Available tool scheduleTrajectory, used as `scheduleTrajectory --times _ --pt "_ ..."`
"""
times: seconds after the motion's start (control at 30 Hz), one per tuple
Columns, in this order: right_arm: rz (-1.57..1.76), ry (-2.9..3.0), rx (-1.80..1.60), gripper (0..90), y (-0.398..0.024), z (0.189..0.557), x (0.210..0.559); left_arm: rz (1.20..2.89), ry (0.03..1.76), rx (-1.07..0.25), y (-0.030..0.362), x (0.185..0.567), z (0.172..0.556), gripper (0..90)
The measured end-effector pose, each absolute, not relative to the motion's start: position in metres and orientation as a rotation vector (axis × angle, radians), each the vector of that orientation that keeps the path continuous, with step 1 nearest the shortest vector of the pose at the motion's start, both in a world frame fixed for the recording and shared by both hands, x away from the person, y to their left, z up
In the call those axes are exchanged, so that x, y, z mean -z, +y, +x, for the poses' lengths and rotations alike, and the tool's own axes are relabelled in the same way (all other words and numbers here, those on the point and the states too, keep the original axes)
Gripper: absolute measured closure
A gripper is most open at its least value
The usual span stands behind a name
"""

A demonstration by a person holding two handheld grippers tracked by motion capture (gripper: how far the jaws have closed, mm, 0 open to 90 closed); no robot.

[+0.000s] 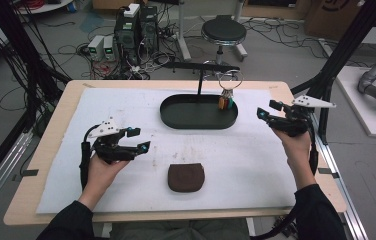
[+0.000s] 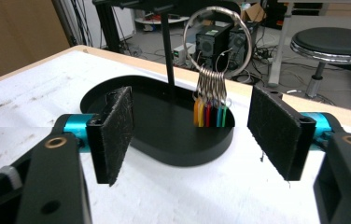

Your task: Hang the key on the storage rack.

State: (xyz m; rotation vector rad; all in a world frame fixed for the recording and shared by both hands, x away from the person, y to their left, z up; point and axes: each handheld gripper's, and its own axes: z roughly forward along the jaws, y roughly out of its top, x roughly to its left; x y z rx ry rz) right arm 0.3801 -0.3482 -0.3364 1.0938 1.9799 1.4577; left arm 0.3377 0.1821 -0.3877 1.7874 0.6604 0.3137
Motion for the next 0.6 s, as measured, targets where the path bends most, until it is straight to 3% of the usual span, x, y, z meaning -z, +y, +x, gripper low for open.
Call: scheduleTrajectory --times 0.27,0.6 --pt "1.155 1.919 -1.466 27.9 -0.368 0.356 0.362 1.798 0.623 -0.301 0.169 0.395 0.339 28.5" --pt "1.208 1.907 -1.418 26.1 -0.375 0.353 0.377 1.844 0.599 -0.271 0.151 0.411 0.339 27.0"
